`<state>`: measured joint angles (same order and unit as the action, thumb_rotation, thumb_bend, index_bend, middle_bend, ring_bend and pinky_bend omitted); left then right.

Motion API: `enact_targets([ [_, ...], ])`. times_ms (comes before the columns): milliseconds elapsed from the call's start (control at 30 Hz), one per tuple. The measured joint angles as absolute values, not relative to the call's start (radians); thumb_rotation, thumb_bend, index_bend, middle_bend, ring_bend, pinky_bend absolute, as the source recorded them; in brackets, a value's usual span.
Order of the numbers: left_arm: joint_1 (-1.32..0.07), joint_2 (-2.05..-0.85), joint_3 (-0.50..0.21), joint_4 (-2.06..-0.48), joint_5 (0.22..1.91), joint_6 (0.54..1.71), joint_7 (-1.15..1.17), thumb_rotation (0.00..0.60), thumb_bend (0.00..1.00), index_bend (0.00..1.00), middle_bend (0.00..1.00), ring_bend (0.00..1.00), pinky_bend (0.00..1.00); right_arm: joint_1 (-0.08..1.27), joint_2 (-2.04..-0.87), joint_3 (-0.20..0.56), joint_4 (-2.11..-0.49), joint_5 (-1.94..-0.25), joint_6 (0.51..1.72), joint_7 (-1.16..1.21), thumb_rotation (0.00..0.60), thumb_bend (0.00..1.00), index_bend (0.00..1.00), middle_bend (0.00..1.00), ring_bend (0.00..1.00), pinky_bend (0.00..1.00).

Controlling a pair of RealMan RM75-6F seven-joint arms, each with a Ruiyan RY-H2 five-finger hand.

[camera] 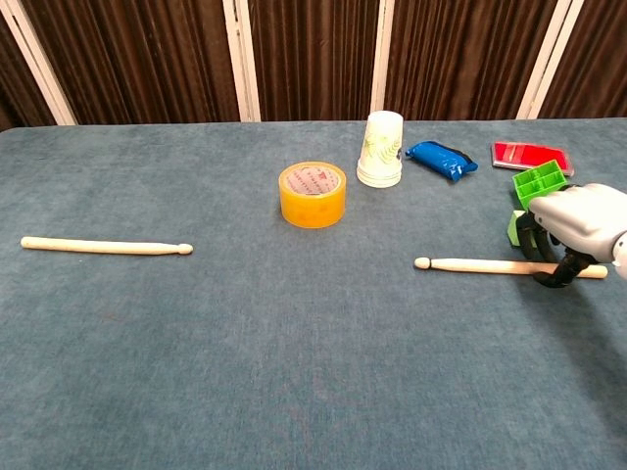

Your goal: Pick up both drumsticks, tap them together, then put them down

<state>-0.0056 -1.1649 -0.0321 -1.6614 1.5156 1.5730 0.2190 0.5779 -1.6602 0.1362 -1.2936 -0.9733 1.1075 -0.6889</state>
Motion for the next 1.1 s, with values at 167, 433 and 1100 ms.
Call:
enact_targets([
  [167, -0.006, -1.166, -0.031, -1.661, 1.516, 1.572, 0.22, 0.6, 0.35, 0.12, 0.0, 0.0, 0.07, 0.578, -1.664, 0.136, -1.287, -0.975, 1.104, -0.689, 0.6, 0.34, 0.53, 0.55, 0.42, 0.11],
  [433, -0.006, -1.165, -0.031, -1.663, 1.516, 1.573, 0.22, 0.6, 0.35, 0.12, 0.0, 0.0, 0.07, 0.576, -1.669, 0.132, -1.28, -0.982, 1.101, -0.689, 0.6, 0.34, 0.55, 0.55, 0.42, 0.11],
  [1100, -0.007, -1.164, -0.03, -1.664, 1.516, 1.571, 0.22, 0.6, 0.35, 0.12, 0.0, 0.0, 0.07, 0.573, -1.668, 0.13, -1.287, -0.999, 1.103, -0.694, 0.6, 0.36, 0.58, 0.56, 0.43, 0.11],
])
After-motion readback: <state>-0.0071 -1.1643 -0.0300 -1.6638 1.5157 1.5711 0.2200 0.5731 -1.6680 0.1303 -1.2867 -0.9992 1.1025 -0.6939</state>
